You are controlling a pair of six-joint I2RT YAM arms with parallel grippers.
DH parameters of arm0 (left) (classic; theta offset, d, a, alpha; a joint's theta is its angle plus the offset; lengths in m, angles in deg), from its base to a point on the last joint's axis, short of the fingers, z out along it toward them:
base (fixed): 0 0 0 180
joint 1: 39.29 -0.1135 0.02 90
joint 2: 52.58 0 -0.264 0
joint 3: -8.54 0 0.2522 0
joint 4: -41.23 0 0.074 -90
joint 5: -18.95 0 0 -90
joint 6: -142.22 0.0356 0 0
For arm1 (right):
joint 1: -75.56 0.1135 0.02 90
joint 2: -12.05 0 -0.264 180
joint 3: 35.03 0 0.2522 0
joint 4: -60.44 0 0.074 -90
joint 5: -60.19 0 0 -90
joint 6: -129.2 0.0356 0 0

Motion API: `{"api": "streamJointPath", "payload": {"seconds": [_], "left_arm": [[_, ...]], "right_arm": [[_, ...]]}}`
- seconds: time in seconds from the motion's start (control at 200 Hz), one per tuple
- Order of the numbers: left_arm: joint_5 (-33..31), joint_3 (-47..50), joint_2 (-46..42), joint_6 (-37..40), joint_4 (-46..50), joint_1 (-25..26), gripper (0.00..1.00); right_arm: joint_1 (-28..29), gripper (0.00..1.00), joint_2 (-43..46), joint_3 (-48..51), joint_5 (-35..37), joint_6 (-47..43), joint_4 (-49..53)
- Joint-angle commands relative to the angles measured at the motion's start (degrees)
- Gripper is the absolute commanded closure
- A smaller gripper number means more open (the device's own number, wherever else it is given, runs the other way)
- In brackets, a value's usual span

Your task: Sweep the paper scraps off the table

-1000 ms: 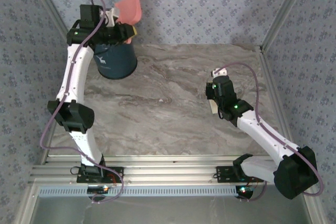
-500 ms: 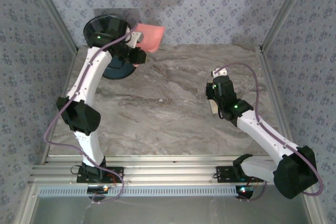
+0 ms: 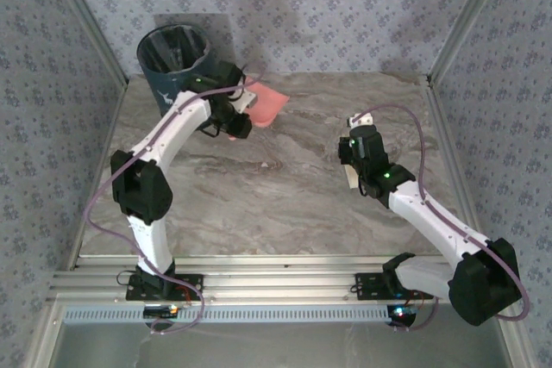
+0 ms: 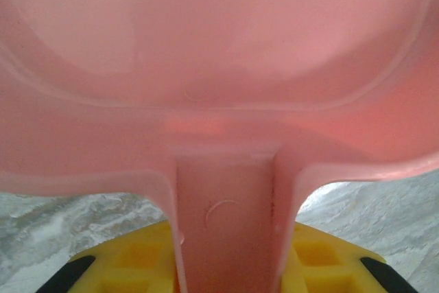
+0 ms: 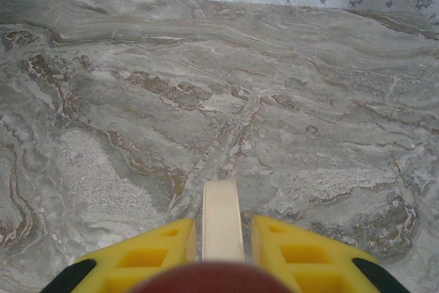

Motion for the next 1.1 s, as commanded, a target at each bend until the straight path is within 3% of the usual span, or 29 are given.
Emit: {"api": "streamJointPath", "payload": {"seconds": [0.0,0.44,1.094], "left_arm": [[-0.9,3.3,0.9,2.0,-2.1,1.8,1.0],[-0.6,8.5,6.2,4.2,-3.1,8.5,1.0],[2.6,5.6,14.3,5.7,-3.0,10.6,1.0]], "right_arm": [[-0.5,1.0,0.1,0.3,-0.1,1.2,-1.3],[-0.6,1.0,0.2,0.4,0.1,1.1,-1.2],[-0.9,1.0,0.6,0.9,0.1,1.0,-0.2]]}}
